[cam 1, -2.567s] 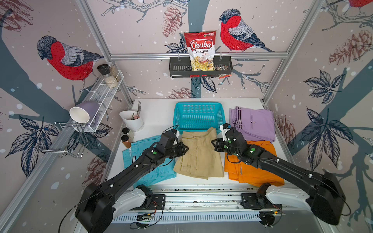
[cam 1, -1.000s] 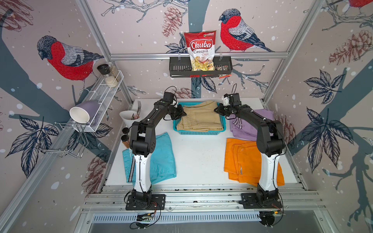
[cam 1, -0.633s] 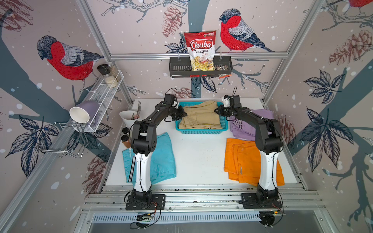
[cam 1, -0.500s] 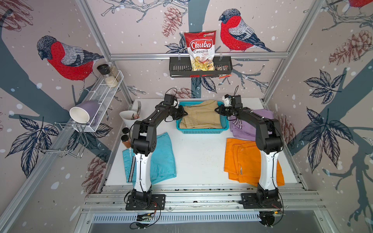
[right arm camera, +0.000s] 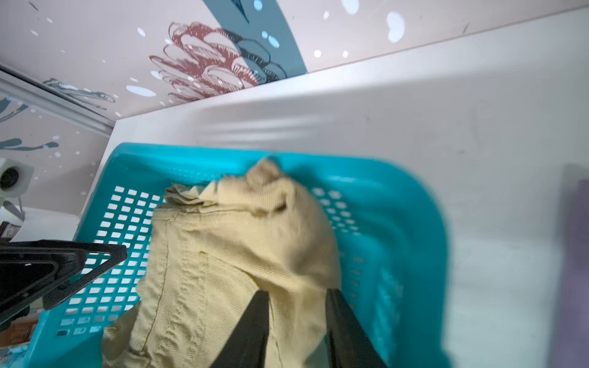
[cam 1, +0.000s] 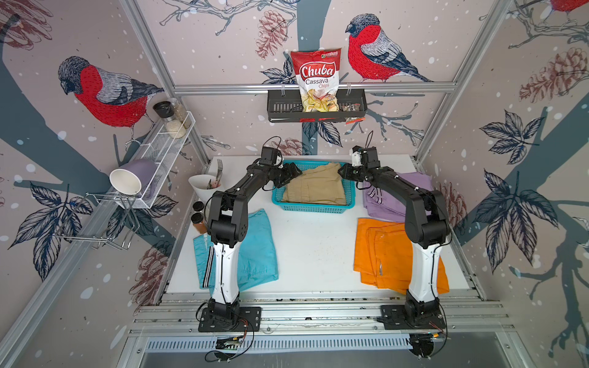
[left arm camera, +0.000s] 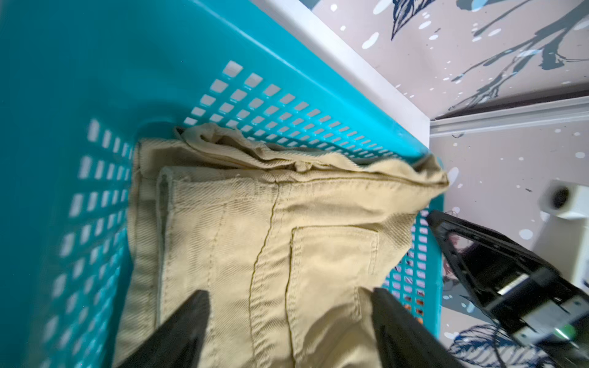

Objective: Put the folded long pants in the basket
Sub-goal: Place the long pant in the basket, then move the long pant to the center of the board.

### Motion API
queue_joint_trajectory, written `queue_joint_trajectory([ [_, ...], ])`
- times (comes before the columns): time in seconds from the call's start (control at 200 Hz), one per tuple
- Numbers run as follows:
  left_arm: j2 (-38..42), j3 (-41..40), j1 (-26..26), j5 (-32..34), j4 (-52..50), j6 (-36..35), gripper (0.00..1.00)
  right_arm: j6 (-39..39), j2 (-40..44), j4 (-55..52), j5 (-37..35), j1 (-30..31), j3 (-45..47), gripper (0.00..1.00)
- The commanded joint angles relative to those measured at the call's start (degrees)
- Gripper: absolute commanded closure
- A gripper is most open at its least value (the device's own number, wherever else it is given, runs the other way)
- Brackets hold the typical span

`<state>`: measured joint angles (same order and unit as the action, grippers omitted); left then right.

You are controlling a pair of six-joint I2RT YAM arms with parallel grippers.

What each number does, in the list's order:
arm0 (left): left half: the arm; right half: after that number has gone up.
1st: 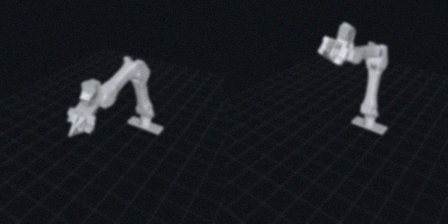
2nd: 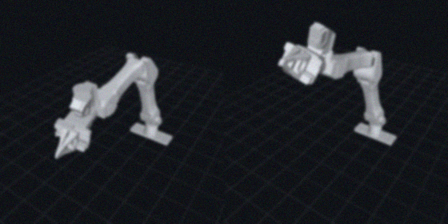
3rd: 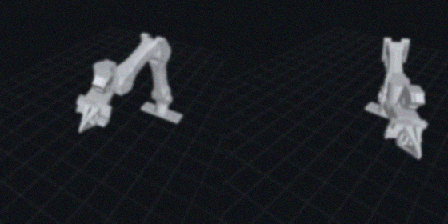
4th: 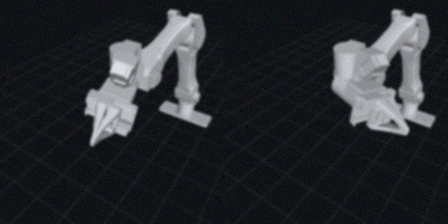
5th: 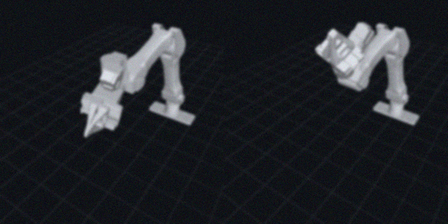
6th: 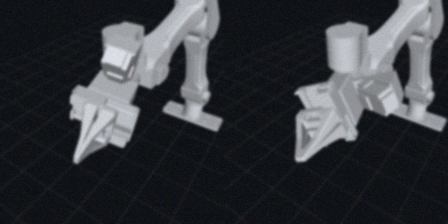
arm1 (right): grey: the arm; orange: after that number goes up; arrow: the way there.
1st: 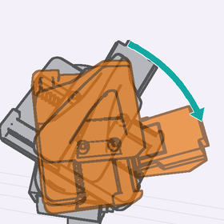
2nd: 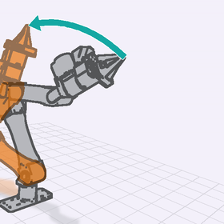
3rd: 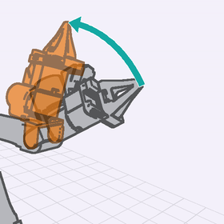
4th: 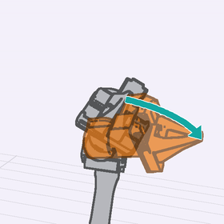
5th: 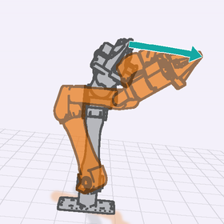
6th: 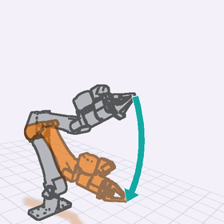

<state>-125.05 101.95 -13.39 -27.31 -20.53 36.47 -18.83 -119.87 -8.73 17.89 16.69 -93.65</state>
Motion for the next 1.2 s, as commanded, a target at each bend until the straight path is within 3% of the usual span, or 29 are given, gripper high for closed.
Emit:
queue_joint_trajectory([
  [0.0,1.73,-1.23,-0.12,10.96,-8.59,-0.94,0.07,0.33,2.71,0.18,-4.42,0.17,1.81,0.5],
  [0.225,13.95,-6.8,-2.41,15.24,-9.48,3.29,0.08,-1.61,8.13,0.93,-4.53,0.68,3.12,0.44],
  [0.445,28.05,-10.11,-5.15,13.16,-14.0,4.4,0.07,-7.21,17.78,6.36,-5.49,4.43,10.2,0.38],
  [0.56,36.63,-13.05,-4.96,13.42,-18.17,2.29,0.08,-9.97,20.95,4.16,-9.31,10.29,10.82,0.37],
  [0.685,48.54,-19.29,-4.15,22.24,-20.77,-3.75,0.07,-14.01,25.88,5.61,-12.47,18.97,17.64,0.35],
  [0.805,60.05,-31.23,-1.98,29.6,-18.16,-10.52,0.04,-17.77,31.46,12.76,-13.86,28.98,29.65,0.29],
  [0.875,65.87,-39.84,-1.83,34.63,-15.1,-10.16,0.04,-19.34,33.08,18.29,-15.32,34.85,36.67,0.25],
  [0.975,69.81,-45.94,1.32,23.36,-12.28,-11.37,0.04,-22.34,30.53,24.62,-15.7,41.17,42.15,0.25],
  [1.055,70.3,-48.74,3.4,19.49,-12.81,-12.96,0.04,-24.91,26.15,28.11,-13.17,43.97,43.22,0.25],
  [1.195,69.94,-49.98,4.94,22.26,-15.16,-13.02,0.04,-27.75,17.66,31.8,-7.78,46.5,40.69,0.25],
])
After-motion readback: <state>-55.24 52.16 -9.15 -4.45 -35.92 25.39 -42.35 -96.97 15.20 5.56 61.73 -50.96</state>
